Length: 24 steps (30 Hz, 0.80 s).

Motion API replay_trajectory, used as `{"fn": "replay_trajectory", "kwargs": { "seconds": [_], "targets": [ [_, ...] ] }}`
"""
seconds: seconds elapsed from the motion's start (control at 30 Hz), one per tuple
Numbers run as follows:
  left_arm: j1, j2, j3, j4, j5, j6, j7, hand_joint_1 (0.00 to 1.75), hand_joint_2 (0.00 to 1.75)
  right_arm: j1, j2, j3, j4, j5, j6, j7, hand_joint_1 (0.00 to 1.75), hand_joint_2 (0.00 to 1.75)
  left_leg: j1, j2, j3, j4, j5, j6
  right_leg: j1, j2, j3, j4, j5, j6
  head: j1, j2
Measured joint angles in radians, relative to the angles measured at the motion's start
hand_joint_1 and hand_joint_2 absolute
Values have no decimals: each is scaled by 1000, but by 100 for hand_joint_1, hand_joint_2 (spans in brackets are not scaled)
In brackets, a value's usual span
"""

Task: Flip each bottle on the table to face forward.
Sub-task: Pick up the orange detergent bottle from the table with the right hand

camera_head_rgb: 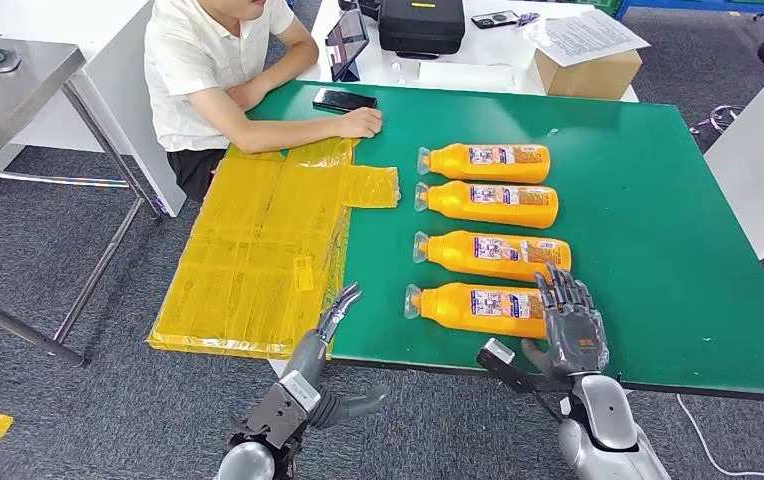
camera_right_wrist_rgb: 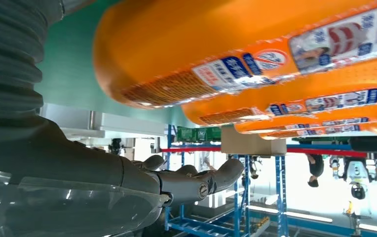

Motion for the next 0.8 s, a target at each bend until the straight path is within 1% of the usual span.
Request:
{"fn": "replay_trajectory", "kwargs": {
  "seconds": [0.13,0.37,0.53,0.8],
  "targets": [
    [-5,-2,-3,8,2,-9,3,0,175,-27,-1,24,22,0,36,8,0,175,0,0,0,0,0,0,0,0,0,0,0,0,0,0],
    [-7,-6,-4,14,11,-14,7,0,175,-71,-13,52,88,-13,129,58,0,175,0,0,0,0,0,0,0,0,0,0,0,0,0,0],
    [-9,-6,-4,14,11,-19,7,0,175,-119,-17,55,162,-51,140,51,0,175,0,0,2,0,0,0,0,0,2,0,0,0,0,0],
    [-8,-6,-4,14,10,-19,14,0,175,-133,-13,55,190,-67,162,54,0,175,0,0,6,0,0,0,0,0,5,0,0,0,0,0]
  ]
}}
